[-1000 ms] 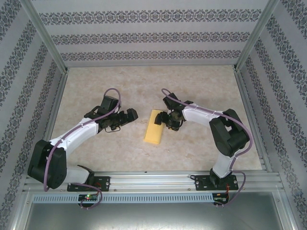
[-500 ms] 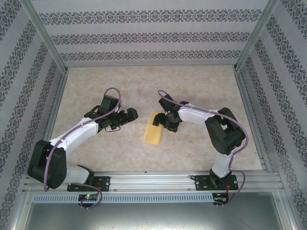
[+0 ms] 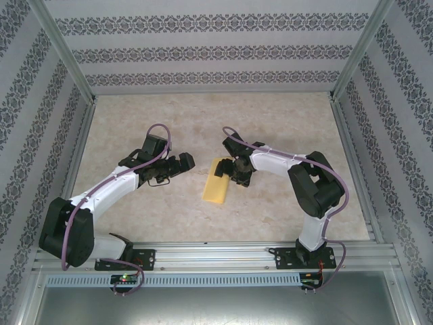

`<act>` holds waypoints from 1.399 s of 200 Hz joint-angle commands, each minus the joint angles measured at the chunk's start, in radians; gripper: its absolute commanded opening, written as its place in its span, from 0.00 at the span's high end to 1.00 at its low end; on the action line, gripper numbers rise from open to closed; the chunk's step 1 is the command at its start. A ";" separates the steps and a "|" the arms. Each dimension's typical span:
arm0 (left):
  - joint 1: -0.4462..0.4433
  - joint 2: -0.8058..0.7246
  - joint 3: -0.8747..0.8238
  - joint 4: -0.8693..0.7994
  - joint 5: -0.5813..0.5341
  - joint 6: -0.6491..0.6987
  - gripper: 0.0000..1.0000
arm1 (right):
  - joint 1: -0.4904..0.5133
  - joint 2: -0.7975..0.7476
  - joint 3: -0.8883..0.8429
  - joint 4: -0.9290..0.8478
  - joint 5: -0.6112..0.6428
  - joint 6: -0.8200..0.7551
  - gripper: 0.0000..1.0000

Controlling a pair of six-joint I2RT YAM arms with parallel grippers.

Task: Fold a paper plane with a square sheet of paper (pick it up from the middle)
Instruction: Fold the square sheet of paper in half at the center of the table, then hold the square sheet of paper at the center of the table.

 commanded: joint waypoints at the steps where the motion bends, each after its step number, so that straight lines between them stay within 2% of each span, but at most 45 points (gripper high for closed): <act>1: -0.012 -0.017 0.018 -0.002 -0.015 0.015 0.00 | 0.007 0.049 0.011 -0.048 0.044 -0.018 0.17; 41: -0.011 -0.017 0.022 -0.010 -0.016 0.020 0.00 | 0.007 0.059 0.011 -0.061 0.055 0.000 0.14; 197: -0.012 -0.031 0.010 -0.010 -0.015 0.007 0.00 | 0.030 0.115 0.024 -0.097 0.102 0.066 0.16; 280: -0.012 -0.031 0.005 -0.005 -0.006 0.009 0.02 | 0.036 0.127 0.031 -0.104 0.094 0.040 0.16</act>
